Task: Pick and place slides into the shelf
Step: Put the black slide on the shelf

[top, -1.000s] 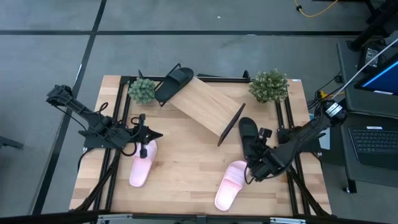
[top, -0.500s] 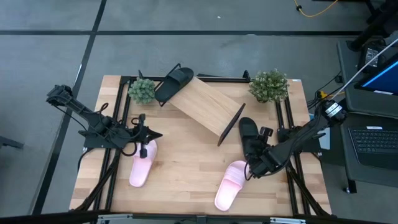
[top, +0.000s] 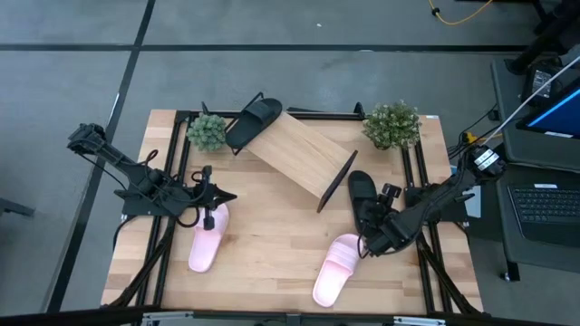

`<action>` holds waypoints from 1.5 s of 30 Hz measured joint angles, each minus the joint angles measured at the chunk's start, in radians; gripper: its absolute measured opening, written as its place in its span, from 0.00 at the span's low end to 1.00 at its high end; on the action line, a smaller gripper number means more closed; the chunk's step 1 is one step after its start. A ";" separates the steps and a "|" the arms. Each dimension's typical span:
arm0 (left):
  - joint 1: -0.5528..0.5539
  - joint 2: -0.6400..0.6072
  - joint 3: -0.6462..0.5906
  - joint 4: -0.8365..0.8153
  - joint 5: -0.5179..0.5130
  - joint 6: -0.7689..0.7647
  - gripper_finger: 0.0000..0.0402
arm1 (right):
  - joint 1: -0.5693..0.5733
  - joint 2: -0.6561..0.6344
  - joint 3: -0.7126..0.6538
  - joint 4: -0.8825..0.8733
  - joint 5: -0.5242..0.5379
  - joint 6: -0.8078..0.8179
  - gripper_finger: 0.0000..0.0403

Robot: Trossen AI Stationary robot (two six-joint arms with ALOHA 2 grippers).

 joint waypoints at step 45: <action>0.000 0.000 0.000 -0.023 0.000 0.001 0.00 | -0.288 0.000 0.000 0.110 -0.088 -0.318 0.34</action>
